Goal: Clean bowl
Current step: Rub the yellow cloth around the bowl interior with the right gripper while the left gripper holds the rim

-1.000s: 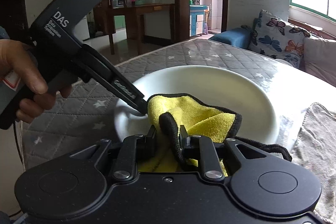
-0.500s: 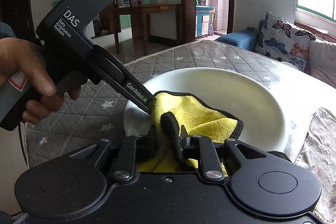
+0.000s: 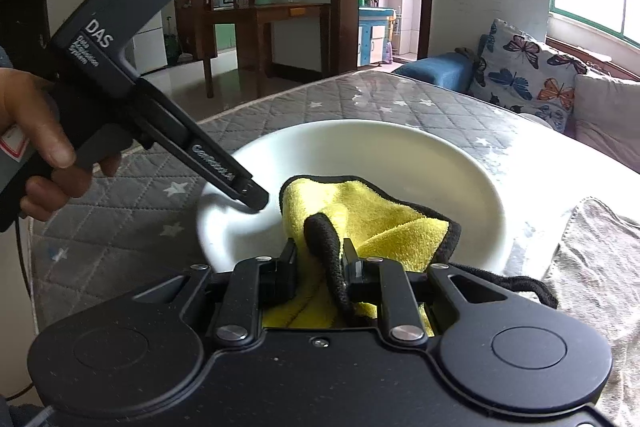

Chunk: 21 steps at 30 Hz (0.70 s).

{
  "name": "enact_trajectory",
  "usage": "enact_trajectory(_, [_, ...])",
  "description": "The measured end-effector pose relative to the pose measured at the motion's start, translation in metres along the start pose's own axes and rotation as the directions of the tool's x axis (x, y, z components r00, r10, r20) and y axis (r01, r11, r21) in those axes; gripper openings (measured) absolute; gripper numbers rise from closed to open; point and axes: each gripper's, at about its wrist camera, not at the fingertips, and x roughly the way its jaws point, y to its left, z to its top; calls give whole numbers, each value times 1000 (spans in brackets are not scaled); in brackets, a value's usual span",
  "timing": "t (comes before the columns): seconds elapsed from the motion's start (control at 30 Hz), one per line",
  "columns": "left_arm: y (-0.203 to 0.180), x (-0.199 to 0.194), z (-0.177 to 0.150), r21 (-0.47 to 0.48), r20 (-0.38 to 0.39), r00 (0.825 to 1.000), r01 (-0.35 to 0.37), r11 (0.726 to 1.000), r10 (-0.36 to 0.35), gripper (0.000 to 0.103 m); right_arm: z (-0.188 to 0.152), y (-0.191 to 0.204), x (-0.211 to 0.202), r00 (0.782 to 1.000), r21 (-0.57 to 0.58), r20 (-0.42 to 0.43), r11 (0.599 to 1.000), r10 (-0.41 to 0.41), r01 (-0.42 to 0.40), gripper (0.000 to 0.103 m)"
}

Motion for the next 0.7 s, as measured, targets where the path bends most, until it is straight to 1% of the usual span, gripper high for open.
enact_trajectory(0.43, [-4,-9,-7,-17,-6,1000,-4,1000,4,37,1,-15,7,998,0,-1,998,-69,69,22])
enact_trajectory(0.57, [-2,-15,-9,-60,-8,1000,-2,998,1,37,-1,-16,8,997,6,-1,997,-71,71,22])
enact_trajectory(0.7, [0,-21,-15,-134,-9,1000,4,991,-5,37,-1,-14,8,997,10,-1,997,-73,73,22])
